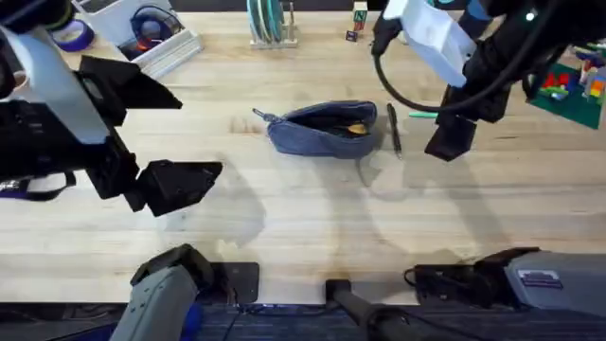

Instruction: Unzip the bag, pick up the pens from the table one at a time and place them inside, then zip the bag closed.

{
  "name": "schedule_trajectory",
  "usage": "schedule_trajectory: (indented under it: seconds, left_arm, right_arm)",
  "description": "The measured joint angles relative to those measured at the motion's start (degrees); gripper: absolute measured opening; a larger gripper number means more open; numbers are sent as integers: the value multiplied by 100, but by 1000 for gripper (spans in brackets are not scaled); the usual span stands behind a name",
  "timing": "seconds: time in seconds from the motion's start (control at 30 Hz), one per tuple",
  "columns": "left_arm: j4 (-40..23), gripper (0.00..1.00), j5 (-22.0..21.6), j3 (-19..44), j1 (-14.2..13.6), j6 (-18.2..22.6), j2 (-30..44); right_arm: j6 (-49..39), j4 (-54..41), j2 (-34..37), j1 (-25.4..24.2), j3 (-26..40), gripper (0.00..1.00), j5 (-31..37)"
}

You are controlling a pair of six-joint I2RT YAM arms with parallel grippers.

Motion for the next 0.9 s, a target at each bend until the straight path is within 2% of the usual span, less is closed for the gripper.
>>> schedule_trajectory:
  seconds: [0.33,0.53,0.9]
  left_arm:
    - [0,995,2,0,0,0,0]
    - [0,995,2,0,0,0,0]
    - [0,995,0,0,0,0,0]
  right_arm:
    - [-720,892,0,-772,-615,996,-12]
    - [-941,1417,44,-1247,-692,996,-319]
    - [-1434,2166,977,-1656,-703,995,-484]
